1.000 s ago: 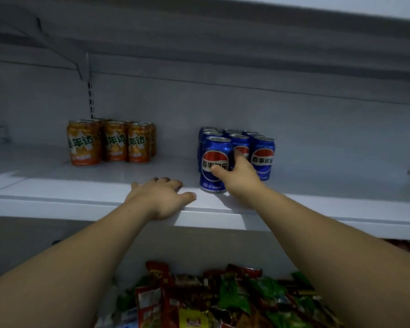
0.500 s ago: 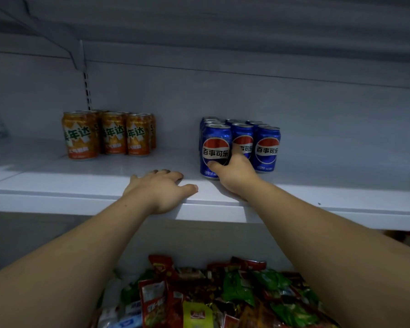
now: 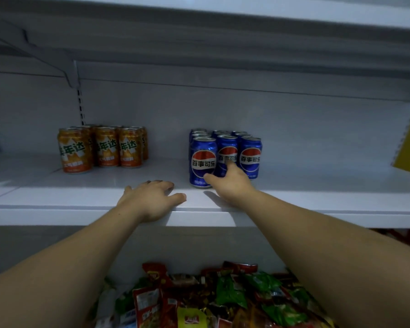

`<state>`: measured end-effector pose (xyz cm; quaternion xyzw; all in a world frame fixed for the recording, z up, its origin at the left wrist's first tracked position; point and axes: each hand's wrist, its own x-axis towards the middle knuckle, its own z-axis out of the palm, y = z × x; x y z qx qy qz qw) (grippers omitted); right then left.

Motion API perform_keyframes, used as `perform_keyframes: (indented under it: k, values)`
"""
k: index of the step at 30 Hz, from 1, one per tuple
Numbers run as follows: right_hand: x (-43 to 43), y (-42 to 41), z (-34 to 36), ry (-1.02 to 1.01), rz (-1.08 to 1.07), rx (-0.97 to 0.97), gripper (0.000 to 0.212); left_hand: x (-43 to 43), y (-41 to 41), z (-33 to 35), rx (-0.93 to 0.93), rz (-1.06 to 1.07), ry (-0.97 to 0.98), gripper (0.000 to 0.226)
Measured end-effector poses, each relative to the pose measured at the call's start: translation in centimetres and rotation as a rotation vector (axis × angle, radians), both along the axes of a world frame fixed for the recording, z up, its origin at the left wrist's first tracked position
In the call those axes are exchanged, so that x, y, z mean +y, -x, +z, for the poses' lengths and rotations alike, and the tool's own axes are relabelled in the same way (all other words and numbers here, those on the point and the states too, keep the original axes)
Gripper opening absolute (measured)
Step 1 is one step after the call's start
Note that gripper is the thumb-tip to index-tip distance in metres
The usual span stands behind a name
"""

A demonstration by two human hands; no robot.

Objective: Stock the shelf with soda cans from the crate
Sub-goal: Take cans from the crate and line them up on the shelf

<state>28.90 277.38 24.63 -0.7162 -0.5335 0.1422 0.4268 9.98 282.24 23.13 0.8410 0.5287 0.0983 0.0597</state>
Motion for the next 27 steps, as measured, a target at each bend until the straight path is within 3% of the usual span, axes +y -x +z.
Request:
perform_keyframes:
  k: [3, 8, 15, 21, 27]
  values:
    - [-5.1, -3.4, 0.7, 0.087, -0.074, -0.133, 0.072, -1.7, -0.6, 0.6, -0.090, -0.089, 0.029, 0.065]
    - [-18.3, -9.9, 0.3, 0.302, -0.313, -0.196, 0.076, -11.2, -7.8, 1.6, -0.282, -0.460, 0.091, 0.061]
    - [-38.9, -14.5, -2.3, 0.599, -0.569, -0.220, 0.068, -29.7, -18.5, -3.8, -0.076, -0.870, 0.318, 0.070]
    - [-52.0, -19.1, -4.8, 0.718, -0.705, -0.182, 0.070, -41.1, -24.1, -7.7, 0.007, -0.951, 0.461, 0.076]
    - [-60.7, -24.5, -10.0, 0.744, -0.792, 0.036, 0.066, -46.9, -31.3, -11.5, 0.197, -0.975, 0.510, 0.070]
